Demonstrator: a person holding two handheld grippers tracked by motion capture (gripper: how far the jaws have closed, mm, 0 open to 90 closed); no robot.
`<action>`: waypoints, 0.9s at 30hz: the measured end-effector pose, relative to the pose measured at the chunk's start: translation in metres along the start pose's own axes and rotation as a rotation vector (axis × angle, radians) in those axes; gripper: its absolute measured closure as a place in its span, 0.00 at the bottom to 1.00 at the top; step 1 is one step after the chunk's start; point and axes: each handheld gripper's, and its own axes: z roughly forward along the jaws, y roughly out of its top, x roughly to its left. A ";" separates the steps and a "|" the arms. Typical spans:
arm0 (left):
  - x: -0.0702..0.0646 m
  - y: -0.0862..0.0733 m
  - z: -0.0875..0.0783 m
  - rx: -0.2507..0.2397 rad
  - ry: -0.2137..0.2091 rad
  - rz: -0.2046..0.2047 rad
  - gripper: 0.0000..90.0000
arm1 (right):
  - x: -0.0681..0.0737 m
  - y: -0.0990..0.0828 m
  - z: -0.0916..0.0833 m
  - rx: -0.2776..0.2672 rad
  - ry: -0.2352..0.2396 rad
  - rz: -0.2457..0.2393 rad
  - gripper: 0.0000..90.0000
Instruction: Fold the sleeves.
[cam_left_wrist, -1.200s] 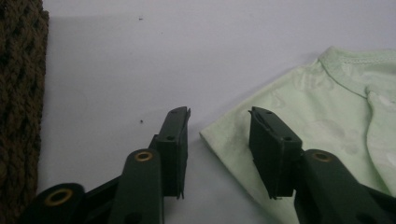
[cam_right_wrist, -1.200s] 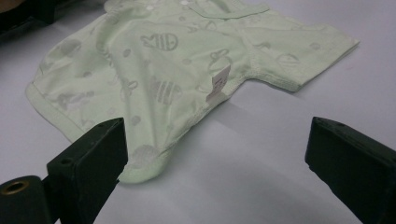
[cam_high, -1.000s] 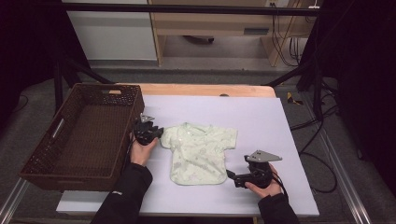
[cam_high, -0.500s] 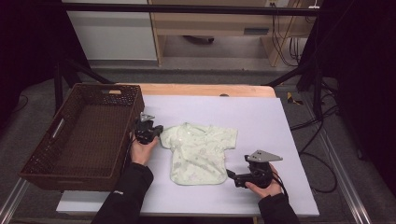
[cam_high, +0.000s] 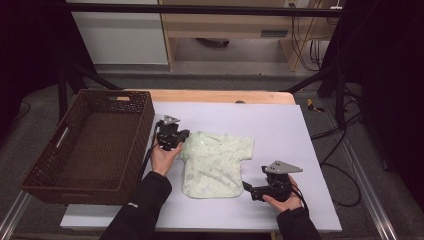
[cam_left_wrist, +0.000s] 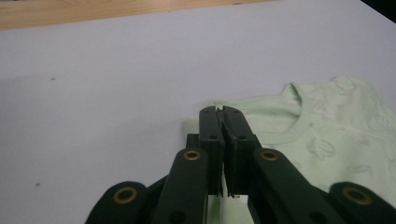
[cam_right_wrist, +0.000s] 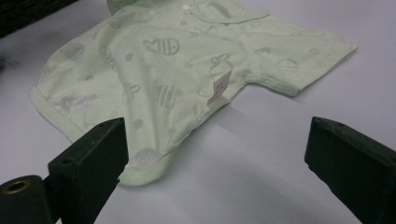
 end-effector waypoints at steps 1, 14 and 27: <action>-0.004 0.001 0.002 0.005 -0.007 -0.004 0.96 | 0.000 0.000 0.000 0.000 0.000 0.001 0.08; -0.024 -0.007 0.029 0.075 -0.038 0.022 0.96 | 0.000 0.000 0.000 -0.005 -0.001 -0.003 0.08; -0.021 -0.001 0.010 -0.005 -0.137 0.048 0.79 | 0.001 0.000 0.000 -0.003 -0.002 -0.004 0.08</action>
